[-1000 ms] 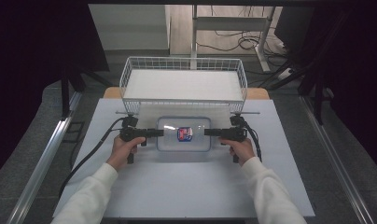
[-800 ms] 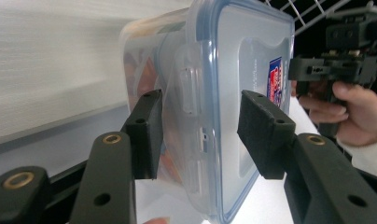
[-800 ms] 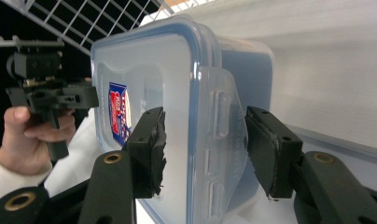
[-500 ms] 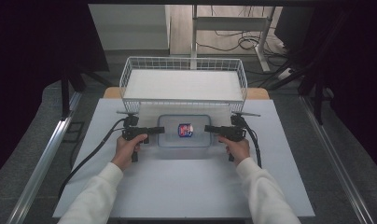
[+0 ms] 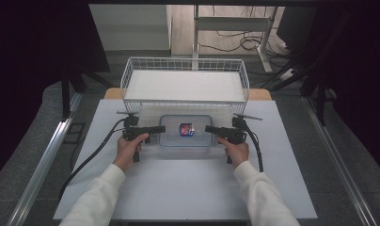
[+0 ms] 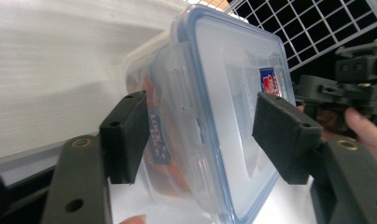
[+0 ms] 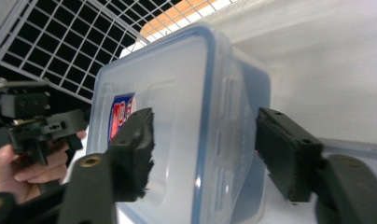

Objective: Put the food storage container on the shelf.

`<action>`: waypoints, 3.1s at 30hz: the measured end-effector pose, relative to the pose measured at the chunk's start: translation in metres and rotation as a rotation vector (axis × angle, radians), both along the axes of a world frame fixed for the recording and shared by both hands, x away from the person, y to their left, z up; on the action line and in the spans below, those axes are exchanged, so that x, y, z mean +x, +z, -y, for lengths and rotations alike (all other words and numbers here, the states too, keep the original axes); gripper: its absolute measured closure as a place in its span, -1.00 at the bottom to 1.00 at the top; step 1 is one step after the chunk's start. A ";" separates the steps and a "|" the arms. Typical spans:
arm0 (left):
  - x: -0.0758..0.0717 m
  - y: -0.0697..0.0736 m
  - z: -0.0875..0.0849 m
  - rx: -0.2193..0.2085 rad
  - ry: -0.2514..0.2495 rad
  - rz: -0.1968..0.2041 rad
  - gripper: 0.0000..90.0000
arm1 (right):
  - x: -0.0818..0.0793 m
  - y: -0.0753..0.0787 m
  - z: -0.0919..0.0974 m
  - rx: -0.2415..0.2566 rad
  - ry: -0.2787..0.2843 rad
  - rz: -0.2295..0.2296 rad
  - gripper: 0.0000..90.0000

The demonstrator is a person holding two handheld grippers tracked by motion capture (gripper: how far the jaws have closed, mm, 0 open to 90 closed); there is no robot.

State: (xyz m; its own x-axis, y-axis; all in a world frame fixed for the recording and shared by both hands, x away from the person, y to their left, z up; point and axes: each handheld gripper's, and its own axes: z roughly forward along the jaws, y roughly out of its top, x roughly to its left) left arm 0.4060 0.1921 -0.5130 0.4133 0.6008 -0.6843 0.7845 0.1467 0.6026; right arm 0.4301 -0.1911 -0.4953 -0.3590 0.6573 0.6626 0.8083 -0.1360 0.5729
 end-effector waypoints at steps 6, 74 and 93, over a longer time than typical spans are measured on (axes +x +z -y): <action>-0.025 0.013 -0.006 0.086 -0.013 0.075 -0.37 | -0.025 0.012 0.002 -0.118 -0.016 0.109 -0.32; -0.160 0.020 -0.004 0.448 -0.166 0.263 -0.41 | -0.054 -0.006 -0.112 -0.534 0.296 0.426 0.98; -0.160 0.020 -0.004 0.447 -0.174 0.264 -0.41 | -0.019 -0.004 -0.104 -0.559 0.158 0.377 0.98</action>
State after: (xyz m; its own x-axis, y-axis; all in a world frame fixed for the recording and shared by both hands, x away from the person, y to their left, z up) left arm 0.2458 0.1960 -0.4935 0.6561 0.7165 -0.2370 0.5876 -0.2879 0.7562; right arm 0.4115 -0.0869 -0.4992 -0.6182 0.7843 0.0512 0.5260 0.3644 0.7685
